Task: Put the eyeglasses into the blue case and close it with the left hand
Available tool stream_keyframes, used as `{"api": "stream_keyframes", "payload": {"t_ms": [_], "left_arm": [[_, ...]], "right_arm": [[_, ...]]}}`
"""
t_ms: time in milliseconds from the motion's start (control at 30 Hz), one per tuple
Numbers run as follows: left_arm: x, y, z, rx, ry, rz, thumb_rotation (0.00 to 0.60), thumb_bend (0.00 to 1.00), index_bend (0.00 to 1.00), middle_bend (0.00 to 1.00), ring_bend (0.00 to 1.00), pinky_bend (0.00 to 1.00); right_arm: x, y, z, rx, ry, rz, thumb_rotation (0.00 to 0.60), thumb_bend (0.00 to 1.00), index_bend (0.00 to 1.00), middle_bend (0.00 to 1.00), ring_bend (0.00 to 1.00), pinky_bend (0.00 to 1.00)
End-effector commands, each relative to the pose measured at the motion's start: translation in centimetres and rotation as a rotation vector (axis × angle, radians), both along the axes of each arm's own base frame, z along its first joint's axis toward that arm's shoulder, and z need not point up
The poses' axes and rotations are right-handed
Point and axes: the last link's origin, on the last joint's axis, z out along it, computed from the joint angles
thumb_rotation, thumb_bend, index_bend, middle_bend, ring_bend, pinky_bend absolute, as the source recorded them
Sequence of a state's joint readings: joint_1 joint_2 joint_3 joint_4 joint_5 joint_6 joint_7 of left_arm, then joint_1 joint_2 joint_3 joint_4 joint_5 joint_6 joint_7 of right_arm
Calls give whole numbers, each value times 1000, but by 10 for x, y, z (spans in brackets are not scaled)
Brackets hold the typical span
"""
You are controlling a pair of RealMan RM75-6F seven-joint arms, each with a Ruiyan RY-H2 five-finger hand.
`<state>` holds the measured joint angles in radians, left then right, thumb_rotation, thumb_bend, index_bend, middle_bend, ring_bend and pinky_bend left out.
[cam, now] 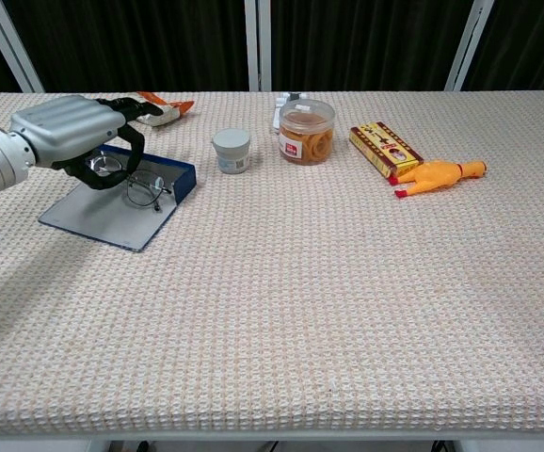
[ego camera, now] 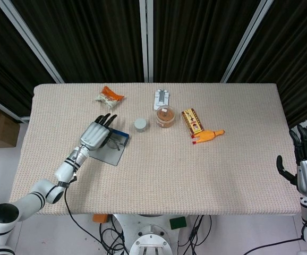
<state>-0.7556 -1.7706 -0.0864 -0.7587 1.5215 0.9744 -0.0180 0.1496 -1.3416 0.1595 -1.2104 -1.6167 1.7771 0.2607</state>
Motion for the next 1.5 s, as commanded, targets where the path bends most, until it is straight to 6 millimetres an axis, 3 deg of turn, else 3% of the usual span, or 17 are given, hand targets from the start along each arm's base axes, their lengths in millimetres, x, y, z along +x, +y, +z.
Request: {"api": "stream_keyframes", "payload": {"t_ms": [33,200,367,533,667,800,967,1033,1100,1267,1500], "left_arm": [[1,4,-2,8,6,5,600,466,668,0,0,160],[2,7,-2,29,16,2,600,466,643,0,0,160],[-2,6,1,33,29,-3,600,449,437,0,0,159],[-4,4,6,58,21,-5,600,428,325,0,0,159],[-6,0,9,63,18,-8,600,428,323,0,0,159],[-8,-9,14,56,-36,3,600,430,458,0,0,159],[-15,-22,17,20,-31,-2,599,468,496,0,0,153],[-16,-25,16,3,-25,4,558,478,494,0,0,149],[-17,-26,15,-6,-28,12,462,482,476,0,0,145],[-16,-22,11,-8,-22,24,328,487,399,0,0,137],[-17,-17,3,-28,16,39,288,488,395,0,0,136]], "right_arm": [[-1,1,2,-11,3,-2,600,529,0,0,0,0],[-3,1,2,-9,4,-8,600,538,0,0,0,0],[-3,0,1,-3,5,-8,600,543,0,0,0,0],[-1,-1,0,3,8,-5,600,545,0,0,0,0],[0,0,-1,6,9,-2,600,546,0,0,0,0],[0,0,0,3,9,-3,600,546,0,0,0,0],[-1,-1,-1,4,7,-6,600,547,0,0,0,0],[-1,-1,-2,7,6,-6,600,546,0,0,0,0],[-1,0,-3,8,7,-6,600,546,0,0,0,0],[-2,0,-1,0,7,-6,600,546,0,0,0,0],[-3,0,2,-7,7,-12,600,546,0,0,0,0]]}}
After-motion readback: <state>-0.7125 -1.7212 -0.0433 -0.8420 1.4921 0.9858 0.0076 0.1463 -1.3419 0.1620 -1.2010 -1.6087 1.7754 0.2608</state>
